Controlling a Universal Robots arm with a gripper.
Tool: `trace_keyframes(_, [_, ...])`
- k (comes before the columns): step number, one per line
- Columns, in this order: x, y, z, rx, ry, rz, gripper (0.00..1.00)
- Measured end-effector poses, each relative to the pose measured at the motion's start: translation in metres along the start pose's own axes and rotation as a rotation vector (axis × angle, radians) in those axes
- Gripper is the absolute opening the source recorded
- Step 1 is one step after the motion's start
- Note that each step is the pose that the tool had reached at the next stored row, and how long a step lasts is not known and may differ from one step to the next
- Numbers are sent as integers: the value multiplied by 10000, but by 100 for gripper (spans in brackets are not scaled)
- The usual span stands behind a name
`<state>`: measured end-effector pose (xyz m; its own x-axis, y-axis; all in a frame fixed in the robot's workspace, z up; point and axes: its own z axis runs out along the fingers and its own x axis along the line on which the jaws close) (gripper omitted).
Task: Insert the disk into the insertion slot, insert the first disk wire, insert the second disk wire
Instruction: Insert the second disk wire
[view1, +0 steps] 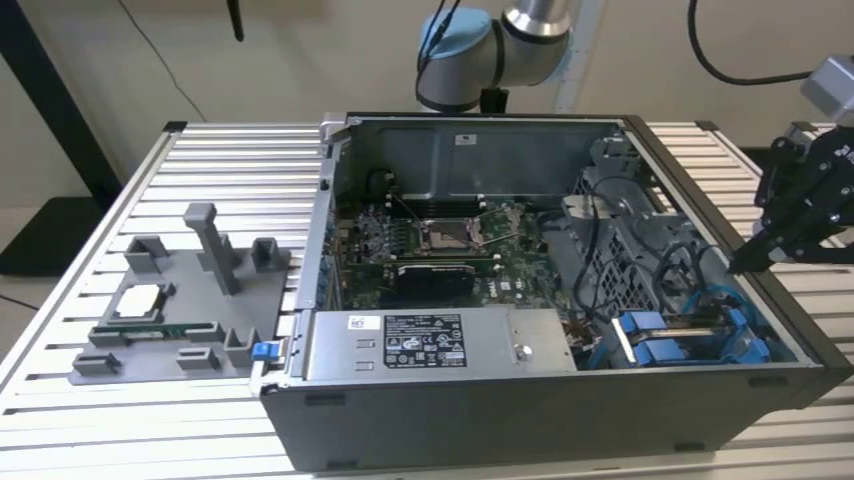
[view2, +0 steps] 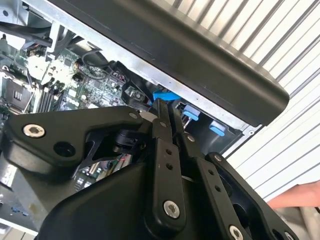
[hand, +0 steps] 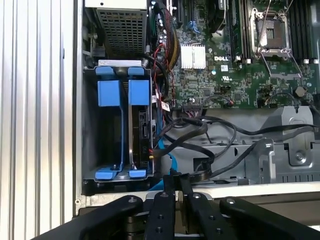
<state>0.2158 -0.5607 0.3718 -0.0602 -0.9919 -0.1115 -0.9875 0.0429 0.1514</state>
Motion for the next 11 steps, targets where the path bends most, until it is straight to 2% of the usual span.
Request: trace_keyframes(11, [-16, 60, -159, -4, -50, -6, 0])
